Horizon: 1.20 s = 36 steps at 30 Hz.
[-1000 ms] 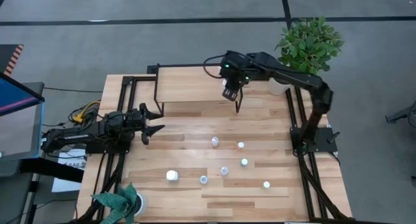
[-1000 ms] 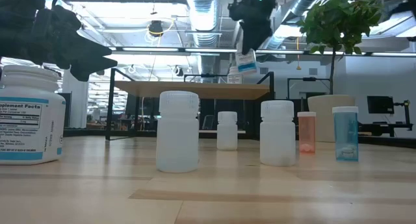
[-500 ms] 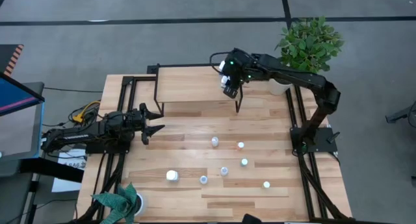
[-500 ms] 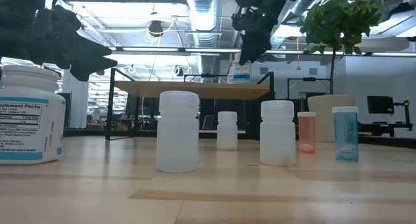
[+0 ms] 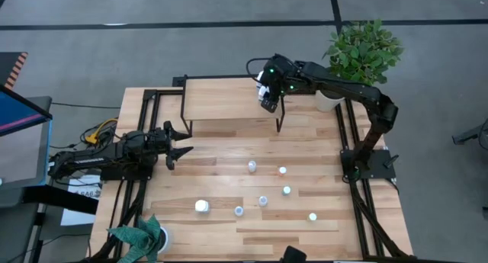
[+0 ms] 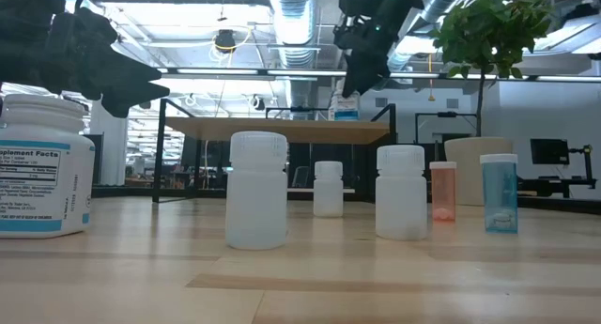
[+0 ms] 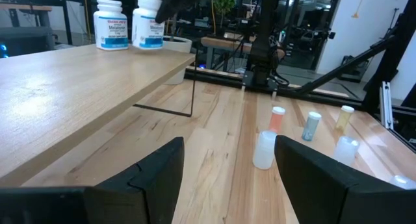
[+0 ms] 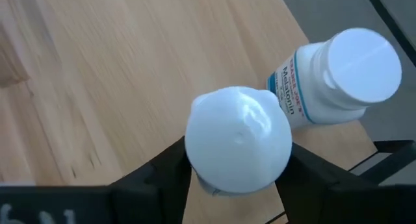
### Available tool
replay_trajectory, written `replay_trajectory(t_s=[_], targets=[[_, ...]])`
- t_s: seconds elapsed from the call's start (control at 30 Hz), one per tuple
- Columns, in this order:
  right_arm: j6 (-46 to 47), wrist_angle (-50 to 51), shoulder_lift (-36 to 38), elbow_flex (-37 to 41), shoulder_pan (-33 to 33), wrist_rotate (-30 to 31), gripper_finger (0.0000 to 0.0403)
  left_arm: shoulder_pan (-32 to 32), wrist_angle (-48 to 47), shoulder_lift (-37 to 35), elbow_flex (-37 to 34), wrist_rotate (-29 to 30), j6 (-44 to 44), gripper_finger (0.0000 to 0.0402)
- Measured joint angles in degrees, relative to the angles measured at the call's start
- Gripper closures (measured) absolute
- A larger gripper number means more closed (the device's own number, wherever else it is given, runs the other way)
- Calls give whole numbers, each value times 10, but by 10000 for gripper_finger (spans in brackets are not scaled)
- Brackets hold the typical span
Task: Pick and place medicine bottles onto shelf by color
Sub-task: Put the top white pill bottle on the shelf aligned with the other white pill bottle, then put the white pill bottle on the shelf aligned with other white pill bottles
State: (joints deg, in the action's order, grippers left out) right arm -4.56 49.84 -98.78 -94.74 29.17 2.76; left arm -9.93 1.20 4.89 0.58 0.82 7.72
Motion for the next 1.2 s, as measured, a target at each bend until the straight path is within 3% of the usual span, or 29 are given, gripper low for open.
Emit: replay_trajectory(t_s=[0.4,0.73,1.0,1.2], targets=[[0,-25,0,0,-3,2,159,0,0,0,0,0,0,174],[44,-14,3,-81,-15,-1,159,0,0,0,0,0,0,174],[136,82,4,-125,-89,-84,159,0,0,0,0,-2,5,174],[137,171,4,-126,-163,-85,159,8,-12,11,42,-143,25,174]])
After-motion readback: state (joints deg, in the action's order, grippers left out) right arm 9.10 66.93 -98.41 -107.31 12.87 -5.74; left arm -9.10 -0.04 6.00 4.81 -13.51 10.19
